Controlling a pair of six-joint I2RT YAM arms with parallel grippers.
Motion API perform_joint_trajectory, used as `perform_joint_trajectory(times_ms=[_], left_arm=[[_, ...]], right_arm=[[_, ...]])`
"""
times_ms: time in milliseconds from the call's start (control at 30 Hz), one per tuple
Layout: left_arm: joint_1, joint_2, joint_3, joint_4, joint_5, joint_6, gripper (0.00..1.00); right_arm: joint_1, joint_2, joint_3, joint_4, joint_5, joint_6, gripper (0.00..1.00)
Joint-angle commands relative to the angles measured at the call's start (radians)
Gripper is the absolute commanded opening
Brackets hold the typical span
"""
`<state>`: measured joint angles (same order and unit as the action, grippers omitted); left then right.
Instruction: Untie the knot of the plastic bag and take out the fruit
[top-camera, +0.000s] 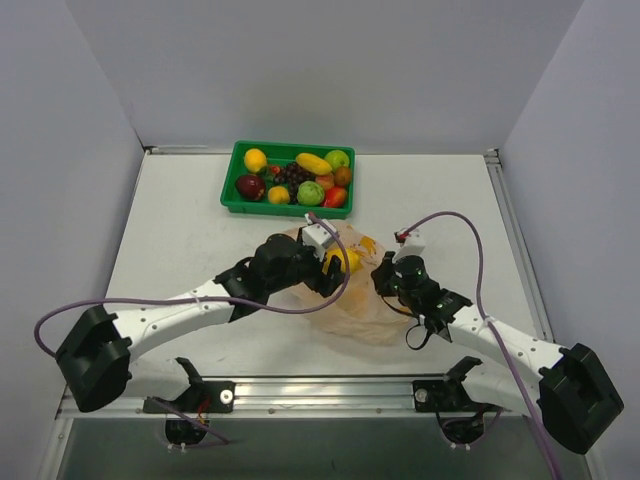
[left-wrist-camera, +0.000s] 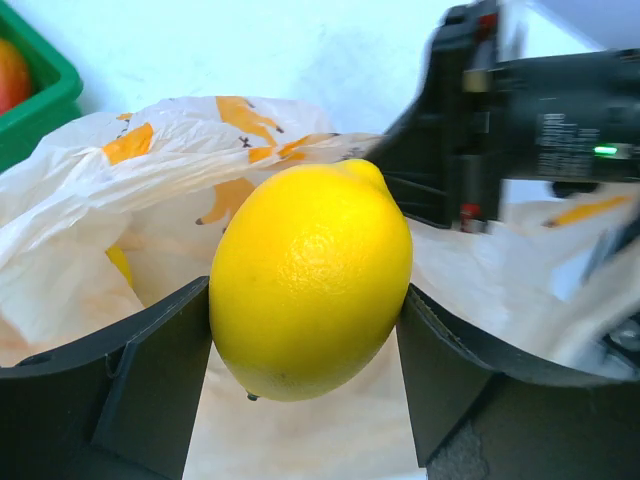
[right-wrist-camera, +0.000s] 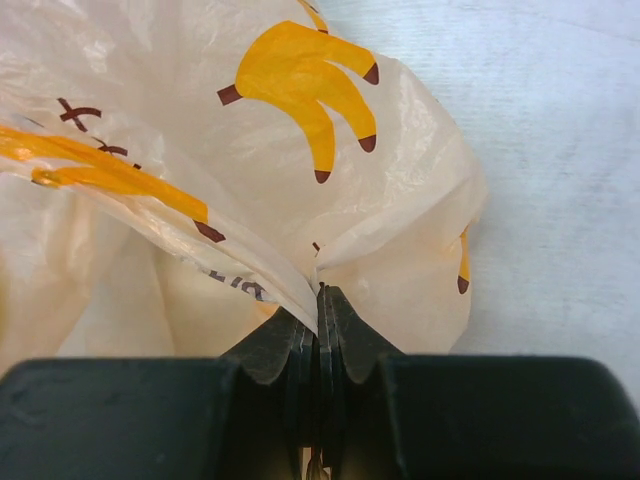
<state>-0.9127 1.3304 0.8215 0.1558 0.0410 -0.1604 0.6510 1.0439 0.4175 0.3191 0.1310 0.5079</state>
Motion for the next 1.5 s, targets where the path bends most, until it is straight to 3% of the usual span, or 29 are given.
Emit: perform_joint_trajectory(times_ms=[0, 133, 333, 467, 733, 967, 1100, 1233, 1267, 1300, 1367, 1400, 1433, 1467], left_arm=[[0.006, -0.115, 0.03, -0.076, 0.118, -0.03, 0.29], [0.055, -0.204, 0.082, -0.134, 0.077, -0.097, 0.29], [0.293, -0.151, 0.253, -0.251, 0.007, -0.198, 0.3], [0.399, 0.023, 0.401, -0.254, -0.122, -0.24, 0.3], [0.521, 0.346, 0.533, -0.078, -0.191, -0.287, 0.38], [0.563, 0.594, 0.634, 0.115, -0.248, -0.286, 0.4], [0.578, 0.739, 0.752, 0.137, -0.254, -0.269, 0.45], [0.581, 0.837, 0.83, 0.179, -0.283, -0.225, 0.57], [0.584, 0.848, 0.864, 0.179, -0.277, -0.216, 0.71], [0.589, 0.858, 0.873, 0.177, -0.273, -0.205, 0.77], [0.592, 0.863, 0.877, 0.179, -0.271, -0.199, 0.95], [0.595, 0.86, 0.867, 0.179, -0.271, -0.194, 0.97], [0.595, 0.843, 0.858, 0.179, -0.268, -0.191, 0.98], [0.595, 0.831, 0.849, 0.18, -0.262, -0.189, 0.98]], right_arm=[[-0.017, -0.012, 0.037, -0.057, 0.085, -0.019, 0.0], [-0.025, -0.008, 0.055, -0.158, 0.15, -0.011, 0.0], [-0.033, -0.094, 0.032, -0.258, 0.211, -0.009, 0.0], [-0.036, -0.197, 0.029, -0.318, 0.229, -0.012, 0.0], [-0.037, -0.317, 0.041, -0.448, 0.161, -0.052, 0.0], [-0.039, -0.32, 0.053, -0.463, 0.07, -0.06, 0.0], [-0.037, -0.314, 0.066, -0.468, 0.024, -0.068, 0.01], [-0.034, -0.321, 0.067, -0.471, 0.006, -0.077, 0.04], [-0.036, -0.323, 0.069, -0.471, 0.004, -0.08, 0.06], [-0.036, -0.323, 0.072, -0.474, 0.004, -0.086, 0.09], [-0.036, -0.328, 0.079, -0.48, 0.005, -0.092, 0.26], [-0.036, -0.329, 0.087, -0.483, 0.004, -0.1, 0.38], [-0.036, -0.332, 0.092, -0.486, 0.001, -0.104, 0.59], [-0.036, -0.332, 0.099, -0.489, -0.002, -0.106, 0.68]])
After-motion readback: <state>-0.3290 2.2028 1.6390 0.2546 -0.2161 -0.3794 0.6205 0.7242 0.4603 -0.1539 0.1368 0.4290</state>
